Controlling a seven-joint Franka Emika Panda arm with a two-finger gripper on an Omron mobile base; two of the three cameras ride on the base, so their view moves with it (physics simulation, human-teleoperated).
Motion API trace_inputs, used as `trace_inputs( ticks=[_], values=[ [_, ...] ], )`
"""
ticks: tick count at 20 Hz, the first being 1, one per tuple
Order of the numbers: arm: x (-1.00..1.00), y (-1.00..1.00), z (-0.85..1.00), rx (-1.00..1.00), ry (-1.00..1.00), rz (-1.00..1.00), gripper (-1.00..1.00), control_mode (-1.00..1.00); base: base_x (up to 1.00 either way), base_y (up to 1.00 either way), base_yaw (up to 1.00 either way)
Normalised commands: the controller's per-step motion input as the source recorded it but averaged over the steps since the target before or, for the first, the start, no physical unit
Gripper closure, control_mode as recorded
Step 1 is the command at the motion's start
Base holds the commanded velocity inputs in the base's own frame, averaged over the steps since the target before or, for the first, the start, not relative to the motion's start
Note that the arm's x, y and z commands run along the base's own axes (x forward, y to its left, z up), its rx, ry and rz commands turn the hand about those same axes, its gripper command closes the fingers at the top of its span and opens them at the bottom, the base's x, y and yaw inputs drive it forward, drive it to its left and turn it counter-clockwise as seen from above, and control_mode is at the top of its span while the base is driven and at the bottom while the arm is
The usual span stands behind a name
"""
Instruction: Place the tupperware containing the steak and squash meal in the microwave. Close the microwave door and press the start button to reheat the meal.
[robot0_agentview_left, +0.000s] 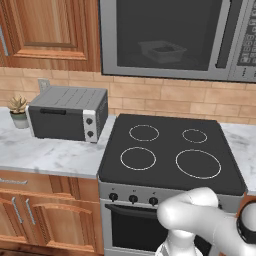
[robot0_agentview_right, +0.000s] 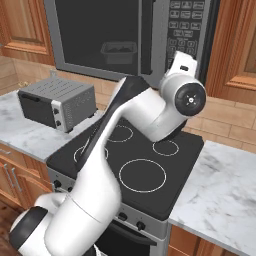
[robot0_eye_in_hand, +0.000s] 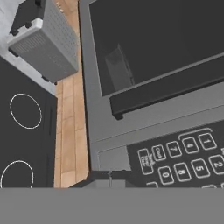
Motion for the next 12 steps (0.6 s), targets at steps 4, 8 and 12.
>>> trace_inputs(
  ticks=[4,8,12],
  values=[
    [0.16,-0.39,0.09,0.07,0.0,0.0,1.0,-1.0,0.0,0.0,0.0],
    [0.11,-0.26,0.17,0.04,0.0,0.0,1.0,-1.0,0.0,0.0,0.0],
    [0.03,-0.04,0.19,0.0,0.0,0.01,1.0,-1.0,0.0,0.0,0.0]
  ],
)
